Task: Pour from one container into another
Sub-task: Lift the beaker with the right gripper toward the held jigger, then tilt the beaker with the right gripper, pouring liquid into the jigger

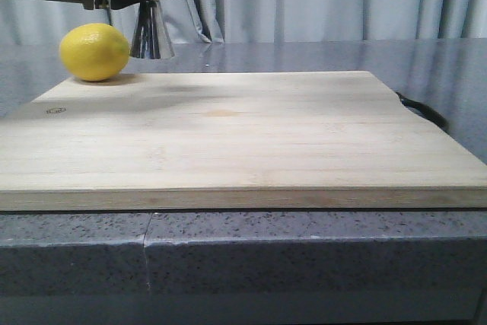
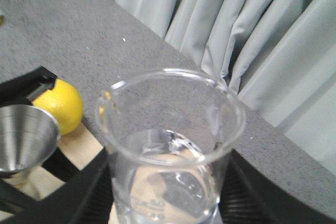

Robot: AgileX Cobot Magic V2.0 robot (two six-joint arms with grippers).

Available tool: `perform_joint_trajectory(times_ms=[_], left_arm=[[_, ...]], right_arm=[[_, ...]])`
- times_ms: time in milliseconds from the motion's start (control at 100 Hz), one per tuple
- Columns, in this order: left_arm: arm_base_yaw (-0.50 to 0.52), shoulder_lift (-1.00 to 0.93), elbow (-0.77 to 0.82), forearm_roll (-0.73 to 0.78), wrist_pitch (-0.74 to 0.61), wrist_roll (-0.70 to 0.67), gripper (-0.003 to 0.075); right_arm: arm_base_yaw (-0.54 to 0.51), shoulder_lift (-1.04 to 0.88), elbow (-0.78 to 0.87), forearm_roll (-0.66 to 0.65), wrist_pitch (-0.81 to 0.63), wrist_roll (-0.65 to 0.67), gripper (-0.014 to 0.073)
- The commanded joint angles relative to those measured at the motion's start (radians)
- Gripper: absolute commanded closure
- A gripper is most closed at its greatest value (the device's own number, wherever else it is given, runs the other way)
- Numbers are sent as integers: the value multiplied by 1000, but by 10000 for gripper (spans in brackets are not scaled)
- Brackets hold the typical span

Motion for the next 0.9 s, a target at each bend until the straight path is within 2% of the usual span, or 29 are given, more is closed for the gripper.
perform_joint_trajectory(times_ms=[0,170,390,640,890], left_arm=[[-10,-50,-31,-99,89,-8,514],[-10,-50,-31,-99,89,-8,514],[-10,-50,-31,-99,89,-8,514],[-10,-50,-31,-99,89,-8,514],[-10,-50,-31,-99,89,-8,514]], right_arm=[[20,9,-93,-82,-9,-19,271],[68,70,-180,-160,81,-91,271],[117,89,-199,-237,102,-188,271],[144,89,-199,-399,106,-190,271],[164,89,-199,-431,127,-257,271]])
